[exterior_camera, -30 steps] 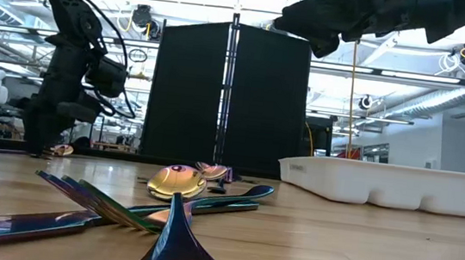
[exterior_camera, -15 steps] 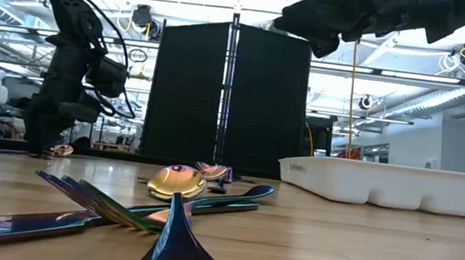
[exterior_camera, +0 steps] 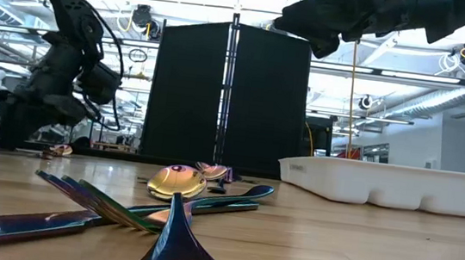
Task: Sort silverware
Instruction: Put the blue knife into the utensil organizer
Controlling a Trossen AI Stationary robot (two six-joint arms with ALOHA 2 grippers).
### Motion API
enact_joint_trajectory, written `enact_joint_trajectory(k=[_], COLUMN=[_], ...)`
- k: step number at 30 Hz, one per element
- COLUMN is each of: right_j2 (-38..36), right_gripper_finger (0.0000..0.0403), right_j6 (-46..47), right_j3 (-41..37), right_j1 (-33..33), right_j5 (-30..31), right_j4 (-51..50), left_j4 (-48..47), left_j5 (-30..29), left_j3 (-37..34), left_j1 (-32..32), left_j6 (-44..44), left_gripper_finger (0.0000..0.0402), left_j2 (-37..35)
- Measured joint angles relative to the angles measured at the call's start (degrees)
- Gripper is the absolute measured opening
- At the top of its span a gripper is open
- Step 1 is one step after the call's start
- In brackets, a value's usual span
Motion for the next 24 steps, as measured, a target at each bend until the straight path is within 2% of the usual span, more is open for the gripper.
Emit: enact_joint_trajectory(k=[12, 24], right_j2=[0.0, 0.0], right_gripper_finger=[0.0114, 0.0114], right_j6=[0.4, 0.4], right_j3=[0.0, 0.0], right_j1=[0.0, 0.0], right_j5=[0.0, 0.0], right_j4=[-0.4, -0.5], left_j4=[-0.3, 2.2], left_j5=[0.0, -2.4], left_j3=[-1.2, -1.1], left_j1=[-1.0, -1.1], left_j6=[-3.4, -2.3], left_gripper_finger=[0.0065, 0.0065], left_j2=[-0.1, -0.1])
